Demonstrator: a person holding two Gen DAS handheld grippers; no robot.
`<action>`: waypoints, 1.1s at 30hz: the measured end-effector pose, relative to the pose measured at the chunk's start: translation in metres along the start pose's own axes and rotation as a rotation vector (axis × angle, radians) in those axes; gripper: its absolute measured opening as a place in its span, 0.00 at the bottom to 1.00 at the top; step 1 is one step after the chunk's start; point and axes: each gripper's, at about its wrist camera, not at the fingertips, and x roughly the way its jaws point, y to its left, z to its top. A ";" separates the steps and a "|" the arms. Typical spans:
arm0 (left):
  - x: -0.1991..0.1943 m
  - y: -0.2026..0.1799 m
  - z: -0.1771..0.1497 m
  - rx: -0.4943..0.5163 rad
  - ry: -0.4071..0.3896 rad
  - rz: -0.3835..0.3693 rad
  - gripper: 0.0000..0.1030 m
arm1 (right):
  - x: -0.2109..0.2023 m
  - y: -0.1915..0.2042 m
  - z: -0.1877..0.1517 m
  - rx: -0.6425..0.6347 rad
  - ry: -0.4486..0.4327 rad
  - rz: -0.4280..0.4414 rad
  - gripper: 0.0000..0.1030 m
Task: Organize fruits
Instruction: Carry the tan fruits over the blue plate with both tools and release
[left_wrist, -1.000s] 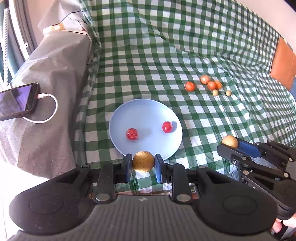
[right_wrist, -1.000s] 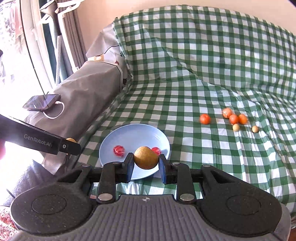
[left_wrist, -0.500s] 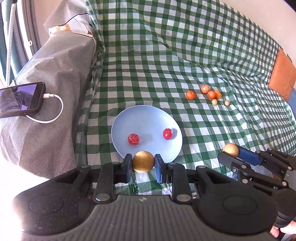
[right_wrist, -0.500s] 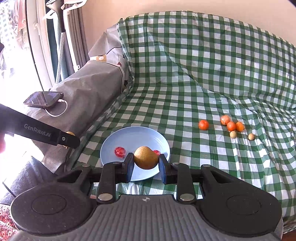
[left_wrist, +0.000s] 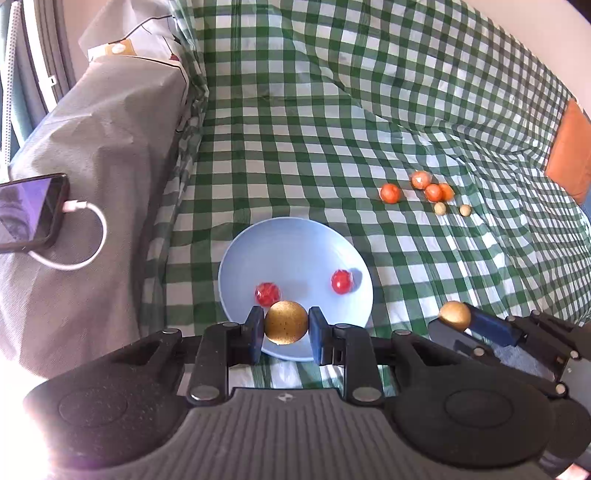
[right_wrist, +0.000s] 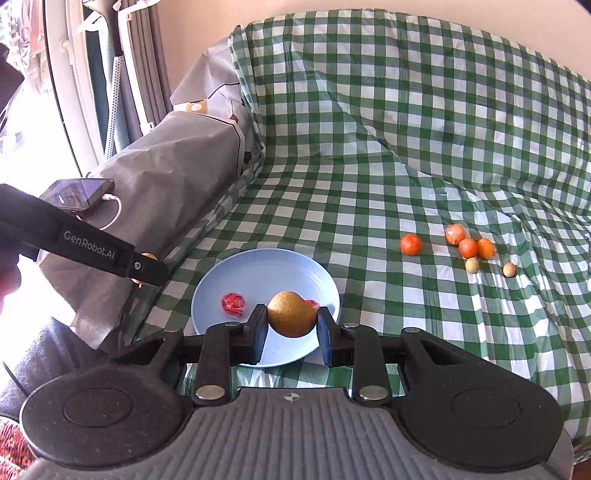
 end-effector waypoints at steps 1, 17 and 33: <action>0.004 0.000 0.004 -0.001 0.003 0.001 0.27 | 0.005 0.001 0.002 0.000 0.004 0.000 0.29; 0.096 0.010 0.035 0.011 0.112 0.056 0.27 | 0.098 0.004 0.011 -0.040 0.114 -0.001 0.29; 0.125 0.015 0.036 0.045 0.081 0.102 1.00 | 0.157 0.001 0.016 -0.114 0.208 0.011 0.67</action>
